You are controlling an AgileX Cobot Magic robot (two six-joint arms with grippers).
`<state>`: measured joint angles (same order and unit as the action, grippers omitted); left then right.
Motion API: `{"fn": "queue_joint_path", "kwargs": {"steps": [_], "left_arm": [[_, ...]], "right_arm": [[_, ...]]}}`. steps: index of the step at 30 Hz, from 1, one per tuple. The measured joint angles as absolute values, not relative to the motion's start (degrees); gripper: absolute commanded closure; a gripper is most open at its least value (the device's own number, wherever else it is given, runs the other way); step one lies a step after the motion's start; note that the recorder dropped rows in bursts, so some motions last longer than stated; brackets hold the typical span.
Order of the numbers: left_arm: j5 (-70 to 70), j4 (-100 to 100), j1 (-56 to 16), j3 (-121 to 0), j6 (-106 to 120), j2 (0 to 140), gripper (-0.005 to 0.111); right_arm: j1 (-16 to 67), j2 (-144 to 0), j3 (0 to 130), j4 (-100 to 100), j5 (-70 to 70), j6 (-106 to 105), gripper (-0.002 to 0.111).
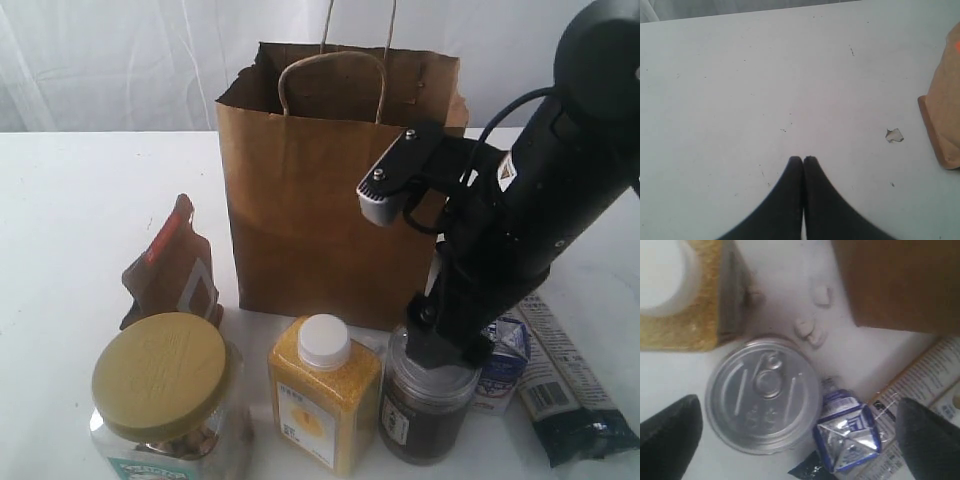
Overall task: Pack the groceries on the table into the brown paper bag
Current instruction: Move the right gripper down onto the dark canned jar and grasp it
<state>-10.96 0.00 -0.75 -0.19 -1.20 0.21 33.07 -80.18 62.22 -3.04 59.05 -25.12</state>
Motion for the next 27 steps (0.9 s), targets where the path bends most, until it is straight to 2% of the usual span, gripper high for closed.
{"fn": "queue_joint_path", "kwargs": {"steps": [8, 18, 22, 27], "left_arm": [[-11.0, 0.0, -0.7, -0.2, -1.2, 0.2, 0.107], [-11.0, 0.0, -0.7, -0.2, -1.2, 0.2, 0.107], [-11.0, 0.0, -0.7, -0.2, -1.2, 0.2, 0.107], [-11.0, 0.0, -0.7, -0.2, -1.2, 0.2, 0.107]], "right_arm": [[33.1, -82.1, 62.2, -3.8, 54.1, -18.1, 0.011], [33.2, -88.7, 62.1, -8.1, 59.9, -18.0, 0.011], [33.2, -89.8, 62.1, -9.0, 61.6, -18.0, 0.023], [33.2, -90.1, 62.1, -9.0, 64.1, -18.0, 0.051]]}}
